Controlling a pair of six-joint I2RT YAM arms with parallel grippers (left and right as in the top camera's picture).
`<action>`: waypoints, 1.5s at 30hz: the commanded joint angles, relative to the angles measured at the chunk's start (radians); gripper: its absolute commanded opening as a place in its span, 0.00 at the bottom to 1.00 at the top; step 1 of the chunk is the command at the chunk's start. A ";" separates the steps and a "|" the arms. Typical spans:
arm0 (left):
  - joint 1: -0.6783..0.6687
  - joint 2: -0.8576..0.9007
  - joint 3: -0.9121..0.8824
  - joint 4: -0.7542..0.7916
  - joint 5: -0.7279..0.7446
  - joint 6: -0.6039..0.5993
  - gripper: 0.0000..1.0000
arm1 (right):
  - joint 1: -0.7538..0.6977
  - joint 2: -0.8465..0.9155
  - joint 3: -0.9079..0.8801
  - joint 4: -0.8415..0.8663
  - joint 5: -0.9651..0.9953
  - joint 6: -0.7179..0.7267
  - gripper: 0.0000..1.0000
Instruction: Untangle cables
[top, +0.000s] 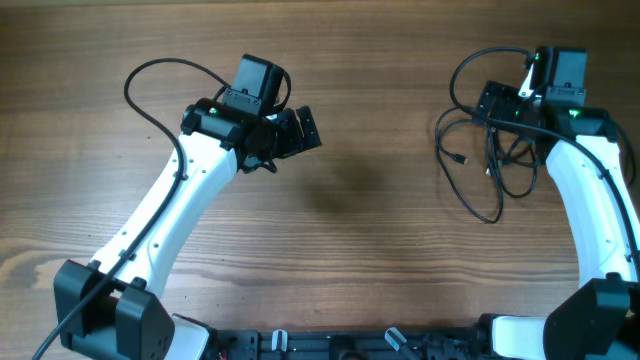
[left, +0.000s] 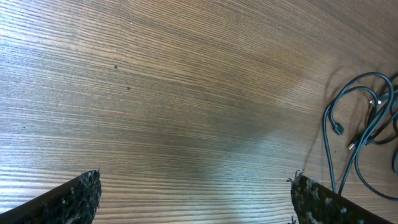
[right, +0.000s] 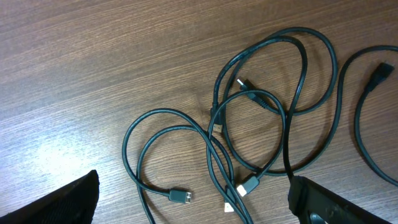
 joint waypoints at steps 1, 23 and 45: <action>-0.003 0.006 -0.006 0.002 -0.017 0.008 1.00 | 0.003 -0.014 0.010 0.002 -0.017 0.013 1.00; -0.003 0.006 -0.006 0.002 -0.017 0.008 1.00 | 0.014 -0.507 0.010 0.001 -0.017 0.013 1.00; -0.003 0.006 -0.006 0.002 -0.017 0.008 1.00 | 0.014 -0.374 -0.070 0.016 -0.017 0.013 1.00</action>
